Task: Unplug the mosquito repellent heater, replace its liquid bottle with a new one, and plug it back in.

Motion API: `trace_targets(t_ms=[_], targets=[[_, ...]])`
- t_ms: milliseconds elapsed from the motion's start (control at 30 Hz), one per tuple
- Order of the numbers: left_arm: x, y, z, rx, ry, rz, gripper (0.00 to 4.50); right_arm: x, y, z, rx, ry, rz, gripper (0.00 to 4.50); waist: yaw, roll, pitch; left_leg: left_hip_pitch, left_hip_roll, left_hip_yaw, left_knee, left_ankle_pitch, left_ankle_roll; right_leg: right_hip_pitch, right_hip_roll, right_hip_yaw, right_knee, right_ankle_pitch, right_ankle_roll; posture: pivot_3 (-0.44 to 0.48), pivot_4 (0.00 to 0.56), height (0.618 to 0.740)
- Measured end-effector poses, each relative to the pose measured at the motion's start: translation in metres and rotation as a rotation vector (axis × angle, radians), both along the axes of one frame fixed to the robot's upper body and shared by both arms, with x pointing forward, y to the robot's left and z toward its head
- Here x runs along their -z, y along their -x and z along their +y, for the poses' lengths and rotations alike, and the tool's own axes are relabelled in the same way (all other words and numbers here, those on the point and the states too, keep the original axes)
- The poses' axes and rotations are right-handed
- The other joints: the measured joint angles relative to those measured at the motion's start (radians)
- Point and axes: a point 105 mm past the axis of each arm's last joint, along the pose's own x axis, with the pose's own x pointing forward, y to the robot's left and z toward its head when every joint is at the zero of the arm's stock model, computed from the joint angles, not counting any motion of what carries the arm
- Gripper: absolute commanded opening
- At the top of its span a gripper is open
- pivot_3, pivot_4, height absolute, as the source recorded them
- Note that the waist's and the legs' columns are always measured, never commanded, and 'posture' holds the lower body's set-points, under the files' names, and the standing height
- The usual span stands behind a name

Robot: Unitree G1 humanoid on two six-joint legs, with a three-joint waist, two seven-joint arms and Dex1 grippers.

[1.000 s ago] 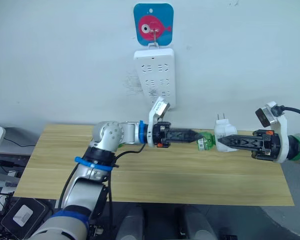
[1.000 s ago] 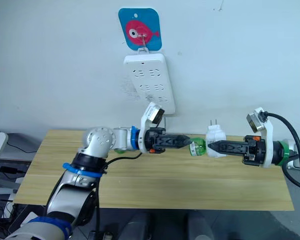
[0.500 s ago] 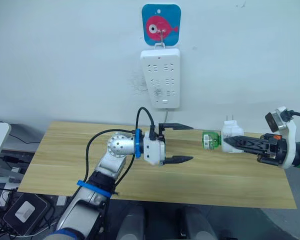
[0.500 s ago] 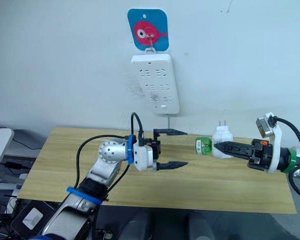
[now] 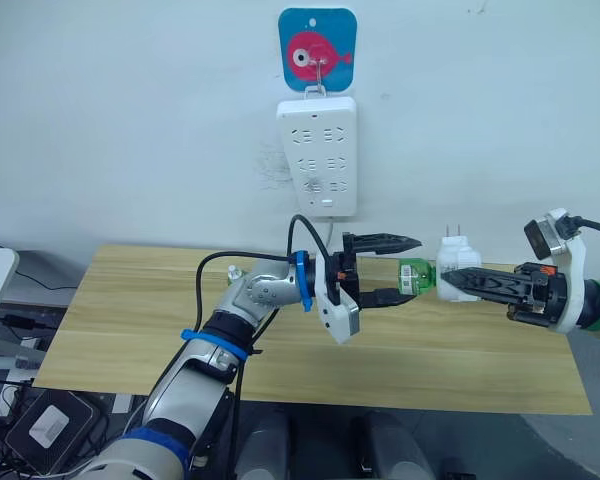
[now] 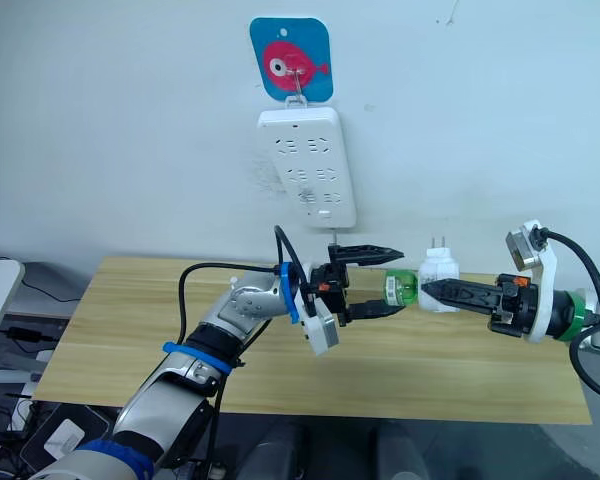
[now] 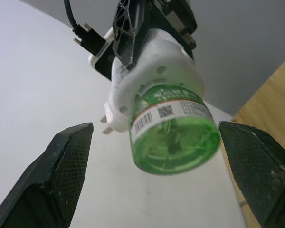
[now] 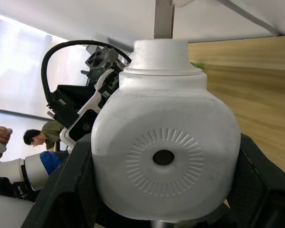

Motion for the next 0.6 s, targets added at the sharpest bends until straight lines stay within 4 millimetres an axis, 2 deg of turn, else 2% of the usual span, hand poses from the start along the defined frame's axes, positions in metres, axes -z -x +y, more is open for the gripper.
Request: trace_targets(t_ms=[133,167,367,467,600], targets=[[0.0043,0.0008,-0.0005,0.003,-0.002,0.001,2.37,-0.0014,-0.0001,0.0004,-0.002,-0.008,-0.002,2.99,0.000,0.000,0.000,0.000,0.000,0.000,0.000,0.000,0.000,0.000,0.000,0.000,0.000,0.000,0.000,-0.101,0.216,0.740],[0.0039,0.0007,-0.0003,0.002,0.003,0.001,2.28,-0.0020,-0.0003,0.0005,-0.003,-0.010,-0.004,2.99,0.000,0.000,0.000,0.000,0.000,0.000,0.000,0.000,0.000,-0.001,0.000,0.000,0.000,0.000,0.000,-0.099,0.220,0.740],[0.0041,0.0026,-0.0007,0.031,0.003,0.056,2.28,-0.0010,0.0002,0.0021,-0.013,-0.012,0.002,2.99,0.000,0.000,0.000,0.000,0.000,-0.001,0.000,0.000,0.000,-0.001,-0.001,0.000,0.000,0.000,0.000,-0.095,0.225,0.740],[0.0047,0.0041,0.0003,0.068,-0.004,0.211,2.28,-0.0012,0.0013,0.0032,-0.024,-0.012,0.003,2.99,-0.001,0.001,0.000,0.000,0.000,-0.001,0.000,0.000,0.000,-0.001,-0.001,0.000,0.000,0.000,0.000,-0.091,0.229,0.740],[-0.0041,0.0044,0.0033,0.156,-0.093,0.615,2.28,-0.0064,0.0033,0.0047,-0.057,-0.009,-0.014,2.99,-0.002,0.001,-0.001,-0.002,0.000,-0.004,0.000,0.000,-0.001,-0.002,-0.002,-0.001,-0.001,0.000,-0.001,-0.084,0.233,0.740]])
